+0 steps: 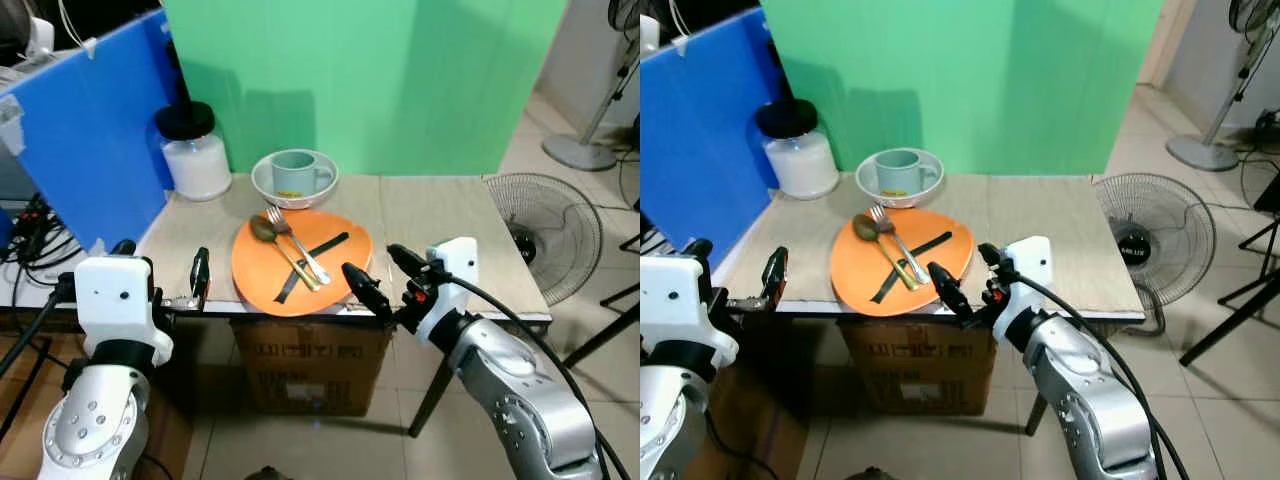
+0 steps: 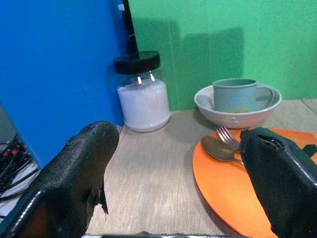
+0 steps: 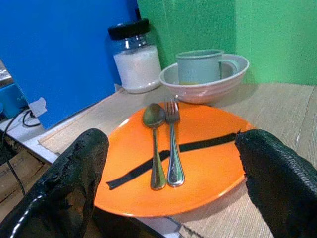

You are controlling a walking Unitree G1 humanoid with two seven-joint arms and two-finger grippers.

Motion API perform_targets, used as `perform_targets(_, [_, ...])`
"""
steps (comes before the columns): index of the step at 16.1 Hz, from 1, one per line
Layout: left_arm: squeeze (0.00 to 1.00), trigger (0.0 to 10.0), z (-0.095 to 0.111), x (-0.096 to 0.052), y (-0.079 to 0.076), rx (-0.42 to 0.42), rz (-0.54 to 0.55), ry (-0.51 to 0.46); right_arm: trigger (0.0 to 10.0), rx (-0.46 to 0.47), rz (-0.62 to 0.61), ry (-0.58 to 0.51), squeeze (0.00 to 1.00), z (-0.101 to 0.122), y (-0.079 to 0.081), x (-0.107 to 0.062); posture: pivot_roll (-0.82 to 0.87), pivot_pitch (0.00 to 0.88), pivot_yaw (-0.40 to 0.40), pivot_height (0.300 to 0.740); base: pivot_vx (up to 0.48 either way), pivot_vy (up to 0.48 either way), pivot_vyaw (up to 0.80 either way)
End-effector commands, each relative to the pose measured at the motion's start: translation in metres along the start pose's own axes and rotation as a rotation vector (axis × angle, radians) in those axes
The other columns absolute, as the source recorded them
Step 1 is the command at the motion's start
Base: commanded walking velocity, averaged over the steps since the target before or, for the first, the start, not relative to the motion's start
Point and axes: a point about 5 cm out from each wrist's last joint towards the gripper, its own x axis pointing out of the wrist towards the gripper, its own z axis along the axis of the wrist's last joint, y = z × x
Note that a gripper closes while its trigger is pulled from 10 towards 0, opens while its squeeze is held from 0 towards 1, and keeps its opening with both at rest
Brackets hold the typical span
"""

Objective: Setting the table

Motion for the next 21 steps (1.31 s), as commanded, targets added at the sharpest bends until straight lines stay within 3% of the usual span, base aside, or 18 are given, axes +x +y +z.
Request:
perform_targets(1, [0.00,10.0,0.002,0.000,0.000,0.018,-0.019,0.000,10.0,-0.018,-0.010,-0.006,0.00,0.004,-0.001,0.001,0.02,0.012,0.053,0.740,0.266,0.000,0.80])
perform_targets(4, [0.00,10.0,0.001,-0.001,-0.003,0.041,-0.045,0.007,10.0,-0.026,0.010,-0.004,0.00,0.005,0.001,0.004,0.03,0.013,0.055,0.740,0.274,0.000,0.80])
perform_targets(11, [0.00,10.0,-0.003,-0.004,-0.011,0.062,-0.122,0.030,10.0,-0.033,0.039,-0.005,0.00,0.008,0.004,0.009,0.03,0.013,0.049,0.740,0.273,0.000,0.00])
perform_targets(15, [0.00,10.0,-0.007,-0.008,-0.017,0.057,-0.162,0.054,10.0,-0.056,0.070,0.046,0.00,0.006,0.006,0.011,0.03,0.009,0.042,0.740,0.000,0.000,0.00])
perform_targets(16, [0.00,10.0,-0.007,-0.009,-0.018,0.057,-0.172,0.056,10.0,-0.055,0.065,0.055,0.94,0.005,0.005,0.013,0.03,0.009,0.038,0.740,0.000,0.000,0.00])
perform_targets(17, [0.00,10.0,-0.007,-0.009,-0.019,0.057,-0.188,0.055,10.0,-0.045,0.057,0.057,1.00,0.006,0.003,0.015,0.03,0.009,0.036,0.740,0.000,0.000,0.00])
perform_targets(19, [0.00,10.0,-0.007,-0.011,-0.023,0.060,-0.265,0.050,10.0,0.008,-0.003,0.052,1.00,0.010,-0.003,0.029,0.03,0.007,0.028,0.740,0.000,0.000,0.00])
perform_targets(21, [0.00,10.0,-0.007,-0.010,-0.024,0.063,-0.303,0.053,10.0,-0.005,-0.029,0.021,1.00,0.018,-0.006,0.045,0.03,0.008,0.028,0.740,0.000,0.000,0.00])
